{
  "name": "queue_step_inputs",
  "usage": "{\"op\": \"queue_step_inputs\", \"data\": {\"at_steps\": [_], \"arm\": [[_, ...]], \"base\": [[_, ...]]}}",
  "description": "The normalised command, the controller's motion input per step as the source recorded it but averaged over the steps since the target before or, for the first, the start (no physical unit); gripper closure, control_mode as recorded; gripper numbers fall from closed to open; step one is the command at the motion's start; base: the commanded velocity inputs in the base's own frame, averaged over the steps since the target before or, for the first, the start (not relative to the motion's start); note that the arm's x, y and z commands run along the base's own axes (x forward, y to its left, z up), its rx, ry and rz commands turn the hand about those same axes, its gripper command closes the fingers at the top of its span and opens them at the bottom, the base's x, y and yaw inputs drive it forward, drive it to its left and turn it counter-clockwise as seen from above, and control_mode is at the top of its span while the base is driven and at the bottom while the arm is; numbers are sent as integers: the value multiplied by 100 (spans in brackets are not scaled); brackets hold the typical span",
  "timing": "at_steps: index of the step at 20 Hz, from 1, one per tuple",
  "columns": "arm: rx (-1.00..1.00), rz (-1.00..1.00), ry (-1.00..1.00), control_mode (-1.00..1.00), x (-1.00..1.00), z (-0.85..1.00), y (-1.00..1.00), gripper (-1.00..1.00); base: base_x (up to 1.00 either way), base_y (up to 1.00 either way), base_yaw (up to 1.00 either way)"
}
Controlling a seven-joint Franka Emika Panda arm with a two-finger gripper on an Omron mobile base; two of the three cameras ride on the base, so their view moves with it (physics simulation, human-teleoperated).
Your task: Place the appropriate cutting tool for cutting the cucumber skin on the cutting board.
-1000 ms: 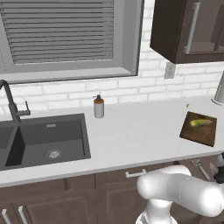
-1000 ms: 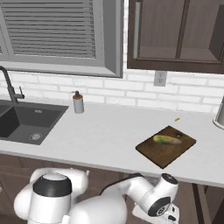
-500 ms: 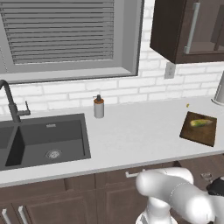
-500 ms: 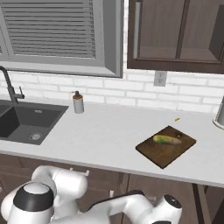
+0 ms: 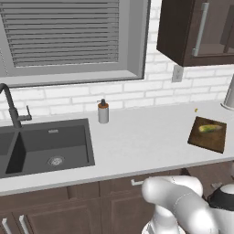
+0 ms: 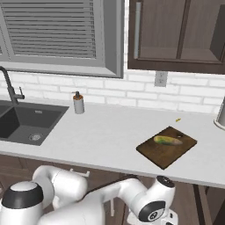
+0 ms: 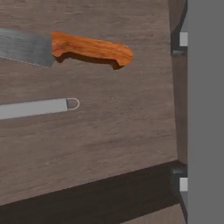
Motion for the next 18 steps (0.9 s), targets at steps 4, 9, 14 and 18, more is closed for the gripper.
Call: {"op": "queue_step_inputs", "data": {"at_steps": [4, 9, 14, 18], "arm": [[0, 0, -13, -100, 62, 0, -13, -100], [0, -1, -13, -100, 39, -31, -2, -100], [-1, 0, -6, -100, 47, -17, 0, -100], [-3, 0, -2, -100, 33, -26, -3, -100]], "base": [[0, 0, 0], [0, 0, 0], [0, 0, 0], [0, 0, 0]]}}
